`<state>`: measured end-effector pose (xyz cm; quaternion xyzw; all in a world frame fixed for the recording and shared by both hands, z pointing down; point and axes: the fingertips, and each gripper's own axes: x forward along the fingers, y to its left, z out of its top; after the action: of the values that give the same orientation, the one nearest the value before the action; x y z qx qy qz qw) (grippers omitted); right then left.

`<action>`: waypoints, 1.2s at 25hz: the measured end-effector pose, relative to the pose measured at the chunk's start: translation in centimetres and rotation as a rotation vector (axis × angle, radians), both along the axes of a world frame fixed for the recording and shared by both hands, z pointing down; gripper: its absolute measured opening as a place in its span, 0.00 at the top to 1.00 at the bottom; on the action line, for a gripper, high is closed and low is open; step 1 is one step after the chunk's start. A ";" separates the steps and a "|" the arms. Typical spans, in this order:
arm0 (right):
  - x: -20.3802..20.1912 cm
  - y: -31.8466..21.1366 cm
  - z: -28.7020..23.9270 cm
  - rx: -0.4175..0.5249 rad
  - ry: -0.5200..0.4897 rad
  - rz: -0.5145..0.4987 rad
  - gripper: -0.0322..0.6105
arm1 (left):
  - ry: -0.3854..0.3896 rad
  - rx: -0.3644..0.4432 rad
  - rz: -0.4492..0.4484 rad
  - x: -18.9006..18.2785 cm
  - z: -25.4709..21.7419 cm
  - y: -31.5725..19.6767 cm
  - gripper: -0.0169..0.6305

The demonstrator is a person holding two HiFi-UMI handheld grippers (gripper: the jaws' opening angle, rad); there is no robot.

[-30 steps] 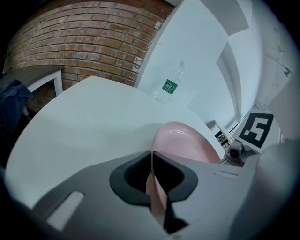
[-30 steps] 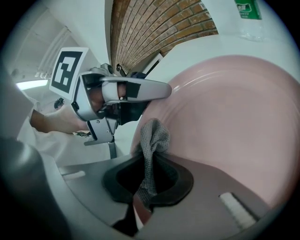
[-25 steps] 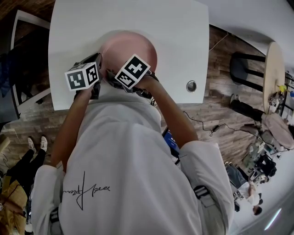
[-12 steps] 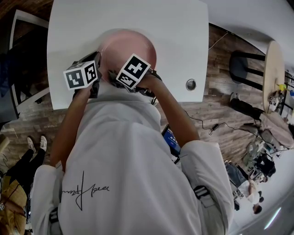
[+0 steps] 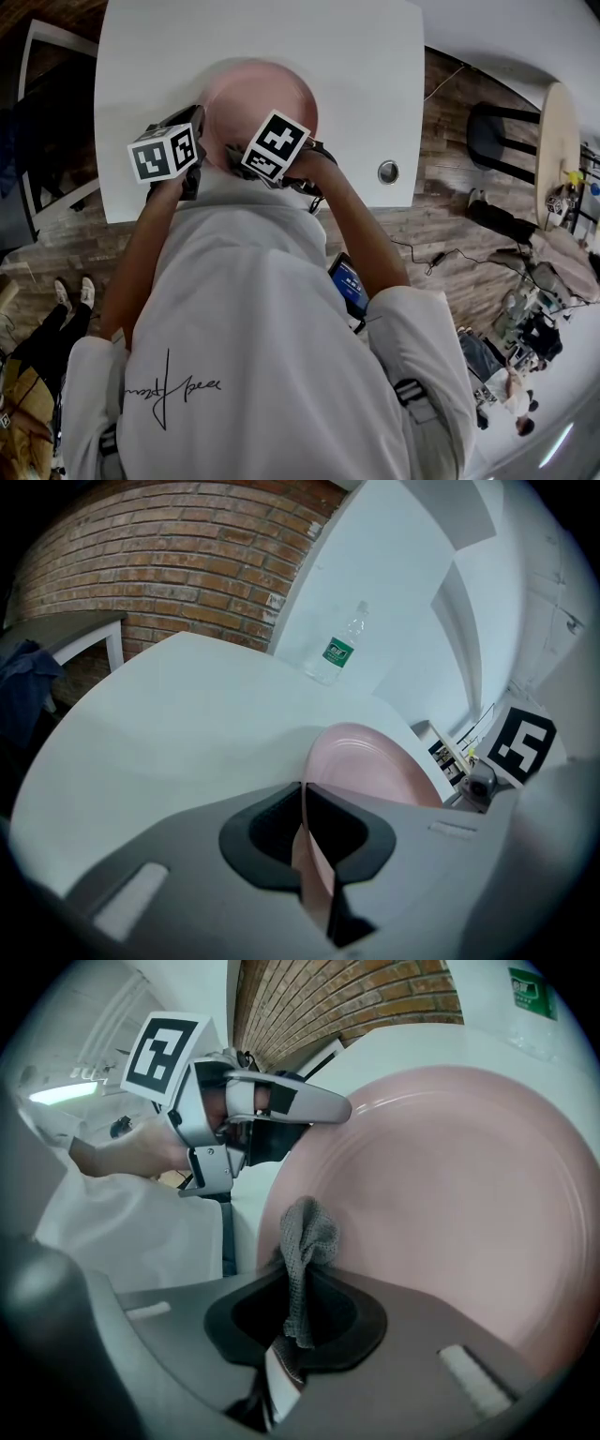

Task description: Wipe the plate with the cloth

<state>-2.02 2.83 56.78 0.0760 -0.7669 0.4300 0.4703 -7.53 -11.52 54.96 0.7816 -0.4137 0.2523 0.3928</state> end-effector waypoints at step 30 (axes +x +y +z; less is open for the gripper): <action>6.4 -0.1 0.5 0.075 0.297 -0.259 0.89 | -0.001 0.003 0.009 -0.2 0.1 0.1 0.93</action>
<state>4.37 2.77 57.29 0.0565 -0.7081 0.3210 0.6264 -7.73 -11.44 55.09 0.7840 -0.4107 0.2539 0.3901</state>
